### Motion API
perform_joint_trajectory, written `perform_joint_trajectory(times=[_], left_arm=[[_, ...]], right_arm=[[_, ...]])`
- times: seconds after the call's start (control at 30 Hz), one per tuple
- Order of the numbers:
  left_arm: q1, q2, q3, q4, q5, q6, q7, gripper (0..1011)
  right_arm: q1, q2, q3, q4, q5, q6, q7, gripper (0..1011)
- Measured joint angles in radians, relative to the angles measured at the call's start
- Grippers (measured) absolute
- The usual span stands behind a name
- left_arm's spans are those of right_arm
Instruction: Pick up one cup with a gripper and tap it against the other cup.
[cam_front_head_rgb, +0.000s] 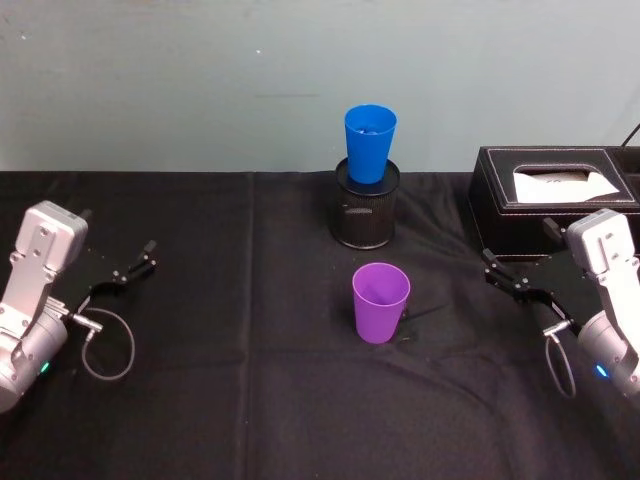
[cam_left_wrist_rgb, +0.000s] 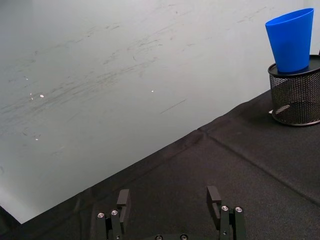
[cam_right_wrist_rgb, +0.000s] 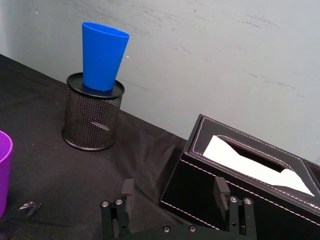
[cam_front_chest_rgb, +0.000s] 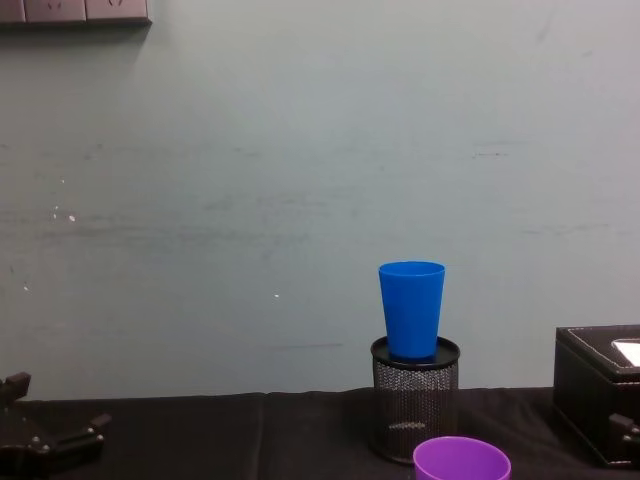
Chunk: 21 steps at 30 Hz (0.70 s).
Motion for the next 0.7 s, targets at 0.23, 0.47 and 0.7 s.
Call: perform_joint_trajectory(times=[0.23,0.47,0.7], left_arm=[[0.000,0.000,0.000,0.000,0.000,0.000,0.000,1000],[0.000,0.000,0.000,0.000,0.000,0.000,0.000,1000],[0.000,0.000,0.000,0.000,0.000,0.000,0.000,1000]], right_arm=[[0.000,0.000,0.000,0.000,0.000,0.000,0.000,1004],[0.000,0.000,0.001,0.000,0.000,0.000,0.000,1004],[-0.064,0.009,0.045,-0.053,0.045,-0.036,0.039,1004]])
